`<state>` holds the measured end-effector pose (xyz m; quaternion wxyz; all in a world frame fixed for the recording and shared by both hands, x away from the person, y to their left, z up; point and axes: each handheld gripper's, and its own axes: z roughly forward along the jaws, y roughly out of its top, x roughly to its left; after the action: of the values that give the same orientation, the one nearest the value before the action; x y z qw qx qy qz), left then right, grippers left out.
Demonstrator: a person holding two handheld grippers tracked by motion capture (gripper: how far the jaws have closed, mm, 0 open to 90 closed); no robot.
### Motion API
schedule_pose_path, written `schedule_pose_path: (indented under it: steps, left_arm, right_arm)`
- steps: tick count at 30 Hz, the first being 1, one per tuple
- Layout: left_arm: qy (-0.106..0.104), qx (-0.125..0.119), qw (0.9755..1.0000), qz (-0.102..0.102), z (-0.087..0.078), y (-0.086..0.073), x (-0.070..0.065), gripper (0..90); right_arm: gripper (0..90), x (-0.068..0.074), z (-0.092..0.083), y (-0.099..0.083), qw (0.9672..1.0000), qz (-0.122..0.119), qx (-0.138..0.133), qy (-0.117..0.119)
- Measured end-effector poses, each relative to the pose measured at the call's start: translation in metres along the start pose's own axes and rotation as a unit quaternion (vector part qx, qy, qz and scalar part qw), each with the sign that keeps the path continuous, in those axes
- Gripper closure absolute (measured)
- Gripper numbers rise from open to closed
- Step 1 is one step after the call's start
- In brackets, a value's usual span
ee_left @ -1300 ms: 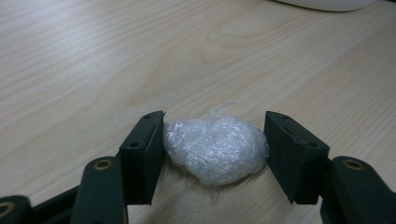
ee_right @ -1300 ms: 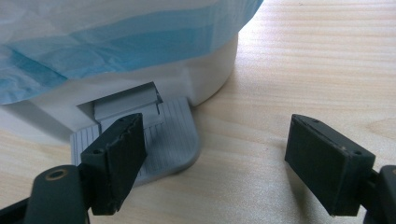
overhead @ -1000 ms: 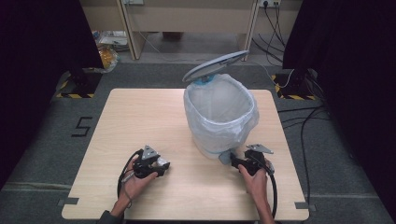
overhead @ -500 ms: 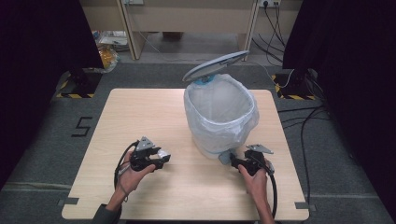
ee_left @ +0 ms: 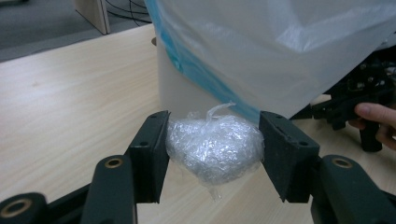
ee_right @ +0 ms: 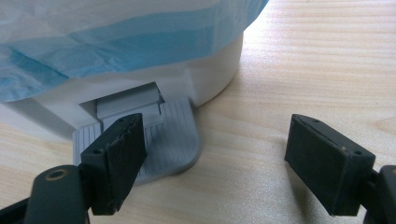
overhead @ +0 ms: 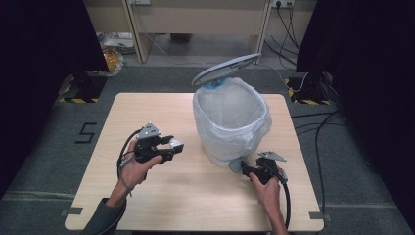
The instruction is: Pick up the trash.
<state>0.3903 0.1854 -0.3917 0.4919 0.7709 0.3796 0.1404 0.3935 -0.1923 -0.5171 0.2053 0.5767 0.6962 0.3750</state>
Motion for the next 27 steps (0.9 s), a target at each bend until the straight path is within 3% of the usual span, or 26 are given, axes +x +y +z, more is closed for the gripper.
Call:
schedule_pose_path:
  steps: [6, 12, 18, 27]
  left_arm:
    - [-0.012, -0.011, 0.9999, 0.006, -0.004, 0.019, -0.003, 44.5]
    - [-0.041, -0.025, 0.9988, 0.005, -0.012, 0.041, -0.012, 44.6]
    - [-0.041, -0.035, 0.9982, 0.026, -0.014, 0.065, -0.023, 44.6]
    - [-0.049, -0.046, 0.9973, 0.028, -0.008, 0.092, -0.028, 44.6]
  right_arm:
    - [20.2, 0.0, 0.0, 0.0, 1.0, 0.0, 0.0, 0.001]
    - [20.2, 0.0, 0.0, 0.0, 1.0, 0.0, 0.001, 0.001]
    - [20.2, 0.0, 0.0, 0.0, 1.0, -0.001, 0.0, 0.002]
    - [20.2, 0.0, 0.0, 0.0, 1.0, -0.002, 0.0, 0.003]
